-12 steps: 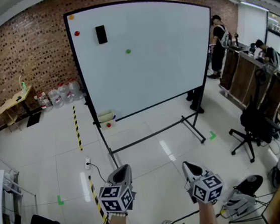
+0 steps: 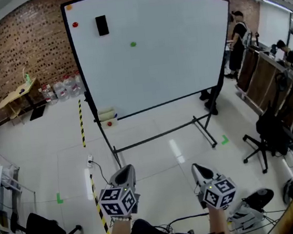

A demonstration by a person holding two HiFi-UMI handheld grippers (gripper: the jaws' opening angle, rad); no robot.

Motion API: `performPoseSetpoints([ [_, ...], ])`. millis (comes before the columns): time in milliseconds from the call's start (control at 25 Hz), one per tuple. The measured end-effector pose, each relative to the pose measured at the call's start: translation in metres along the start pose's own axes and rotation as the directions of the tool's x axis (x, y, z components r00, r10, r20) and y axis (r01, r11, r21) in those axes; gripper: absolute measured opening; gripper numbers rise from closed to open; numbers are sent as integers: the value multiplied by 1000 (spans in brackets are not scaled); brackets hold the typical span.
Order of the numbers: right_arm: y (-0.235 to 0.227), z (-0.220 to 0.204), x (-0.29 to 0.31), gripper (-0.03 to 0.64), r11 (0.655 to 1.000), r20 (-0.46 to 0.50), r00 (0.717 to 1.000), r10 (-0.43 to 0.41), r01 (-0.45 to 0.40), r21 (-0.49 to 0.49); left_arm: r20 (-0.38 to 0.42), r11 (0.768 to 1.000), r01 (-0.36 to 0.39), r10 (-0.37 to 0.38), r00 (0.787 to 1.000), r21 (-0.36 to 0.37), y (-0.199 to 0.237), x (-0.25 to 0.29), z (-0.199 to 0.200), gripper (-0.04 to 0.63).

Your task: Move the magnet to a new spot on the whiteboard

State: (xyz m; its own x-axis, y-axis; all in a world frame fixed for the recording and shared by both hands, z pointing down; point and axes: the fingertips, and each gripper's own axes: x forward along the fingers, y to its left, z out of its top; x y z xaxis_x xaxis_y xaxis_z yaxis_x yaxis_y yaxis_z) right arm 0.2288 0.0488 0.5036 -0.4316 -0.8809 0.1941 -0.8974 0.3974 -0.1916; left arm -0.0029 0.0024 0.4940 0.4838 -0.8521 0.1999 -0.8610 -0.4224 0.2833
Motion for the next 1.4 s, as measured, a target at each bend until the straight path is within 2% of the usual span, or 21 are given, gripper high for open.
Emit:
performPoseSetpoints([
  [160, -16, 7, 22, 8, 1000, 9, 1000, -1, 1, 12, -2, 999, -1, 1, 1000, -36, 11, 18, 7, -2],
  [520, -34, 34, 98, 8, 1000, 32, 999, -22, 21, 9, -7, 1000, 2, -2, 1000, 8, 56, 87, 42, -2],
  [1000, -29, 103, 243, 8, 995, 60, 994, -90, 92, -33, -7, 997, 61, -61, 998, 50, 156, 179, 131, -2],
  [1160, -23, 116, 280, 9, 992, 80, 990, -117, 120, -44, -17, 994, 93, -93, 996, 56, 186, 199, 145, -2],
  [1400, -32, 147, 319, 9, 987, 110, 986, -127, 137, -83, -24, 989, 139, -138, 990, 57, 200, 227, 159, -2],
])
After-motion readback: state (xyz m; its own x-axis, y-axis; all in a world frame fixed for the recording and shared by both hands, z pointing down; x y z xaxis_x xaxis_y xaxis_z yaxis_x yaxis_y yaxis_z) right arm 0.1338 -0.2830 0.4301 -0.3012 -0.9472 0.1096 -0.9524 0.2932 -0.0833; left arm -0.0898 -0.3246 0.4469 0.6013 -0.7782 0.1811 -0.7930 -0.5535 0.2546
